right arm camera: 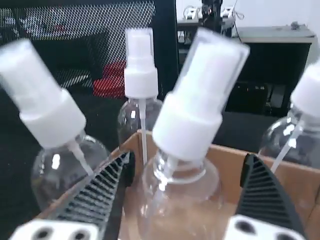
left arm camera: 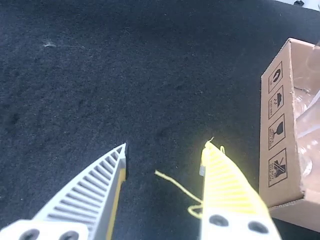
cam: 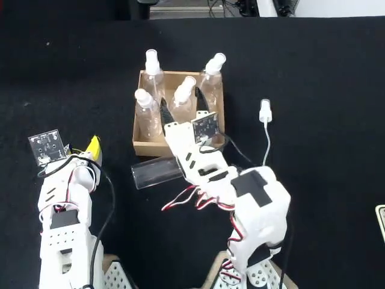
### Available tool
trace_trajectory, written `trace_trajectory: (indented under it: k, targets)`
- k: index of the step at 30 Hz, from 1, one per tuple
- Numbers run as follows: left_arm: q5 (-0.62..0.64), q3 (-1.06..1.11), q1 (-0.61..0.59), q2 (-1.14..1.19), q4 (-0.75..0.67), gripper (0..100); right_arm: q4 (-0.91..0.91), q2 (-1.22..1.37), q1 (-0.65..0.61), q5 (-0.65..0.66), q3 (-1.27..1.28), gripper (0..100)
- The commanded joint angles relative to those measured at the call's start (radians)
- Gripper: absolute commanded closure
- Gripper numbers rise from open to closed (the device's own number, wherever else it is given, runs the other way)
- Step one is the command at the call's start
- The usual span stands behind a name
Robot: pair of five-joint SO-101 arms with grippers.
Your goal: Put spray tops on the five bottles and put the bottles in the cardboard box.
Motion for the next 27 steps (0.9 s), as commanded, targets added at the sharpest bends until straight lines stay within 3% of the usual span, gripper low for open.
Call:
trace_trajectory:
  k: [1, 21, 27]
  targets:
    - [-0.005, -0.012, 0.007, -0.014, -0.021, 78, 0.003, -0.071, -0.015, -0.009, 0.007, 70.4]
    - [-0.005, -0.012, 0.008, -0.014, -0.021, 78, 0.005, -0.189, -0.009, -0.006, 0.038, 70.4]
    - [-0.005, -0.012, 0.008, -0.014, -0.021, 78, 0.114, -0.26, -0.008, -0.009, 0.035, 70.4]
